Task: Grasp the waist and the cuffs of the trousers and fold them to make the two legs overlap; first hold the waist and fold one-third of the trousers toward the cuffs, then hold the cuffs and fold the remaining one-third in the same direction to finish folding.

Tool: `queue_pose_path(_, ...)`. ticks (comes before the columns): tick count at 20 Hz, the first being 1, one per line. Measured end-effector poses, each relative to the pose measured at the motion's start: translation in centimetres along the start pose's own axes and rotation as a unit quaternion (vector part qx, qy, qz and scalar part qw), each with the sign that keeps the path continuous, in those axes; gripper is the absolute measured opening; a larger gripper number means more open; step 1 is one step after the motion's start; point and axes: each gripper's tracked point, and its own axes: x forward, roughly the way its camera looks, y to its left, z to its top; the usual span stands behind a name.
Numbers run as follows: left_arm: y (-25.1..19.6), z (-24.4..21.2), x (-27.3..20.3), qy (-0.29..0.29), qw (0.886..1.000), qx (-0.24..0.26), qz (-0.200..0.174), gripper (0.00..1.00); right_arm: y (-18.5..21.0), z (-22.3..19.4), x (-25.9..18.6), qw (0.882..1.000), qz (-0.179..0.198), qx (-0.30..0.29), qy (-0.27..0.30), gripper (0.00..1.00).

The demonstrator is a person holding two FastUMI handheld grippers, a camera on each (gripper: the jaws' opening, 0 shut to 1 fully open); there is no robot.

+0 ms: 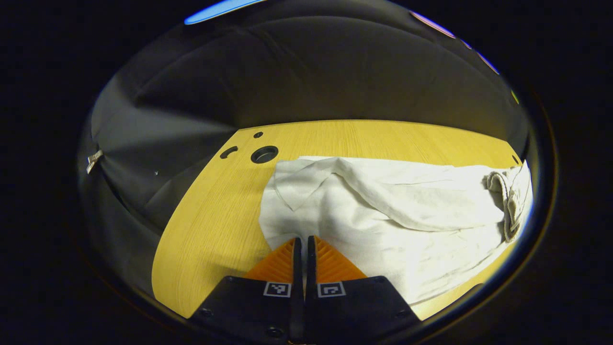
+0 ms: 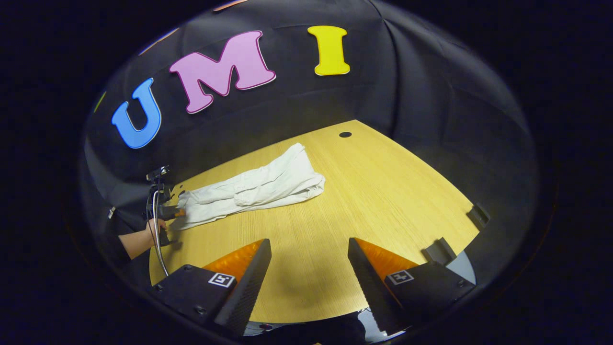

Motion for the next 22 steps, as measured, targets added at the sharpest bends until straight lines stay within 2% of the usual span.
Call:
queue_pose_path(1,-0.4,-0.1,-0.3,0.002,1.000,-0.014,-0.008,0.06,0.0,0.6,-0.2,1.000,0.000,-0.002,-0.007,0.98)
queue_pose_path(3,-1.7,-0.1,-1.2,0.004,0.997,-0.073,-0.028,0.05,-0.1,1.7,-0.2,1.000,-0.001,-0.008,-0.023,0.99)
queue_pose_path(5,-2.1,1.1,-2.7,-0.020,0.991,-0.128,-0.037,0.05,-0.3,2.3,-0.3,1.000,0.005,-0.009,-0.027,0.99)
queue_pose_path(9,-2.0,5.3,-6.9,-0.069,0.979,-0.184,-0.053,0.02,-1.7,3.4,0.3,0.999,0.012,-0.021,-0.034,0.99)
queue_pose_path(10,-2.1,6.1,-7.7,-0.077,0.977,-0.190,-0.051,0.05,-1.9,3.5,0.5,0.999,0.019,-0.020,-0.031,0.99)
queue_pose_path(13,-3.7,8.0,-10.2,-0.091,0.972,-0.209,-0.056,0.05,-2.4,4.6,1.6,0.998,0.046,-0.025,-0.033,0.99)
queue_pose_path(16,-6.3,10.5,-13.5,-0.116,0.969,-0.209,-0.056,0.05,-3.1,5.4,2.9,0.995,0.082,-0.054,-0.022,0.99)
queue_pose_path(22,-16.0,16.8,-19.1,-0.160,0.962,-0.204,-0.083,0.05,-5.8,7.7,4.0,0.981,0.142,-0.128,-0.032,0.99)
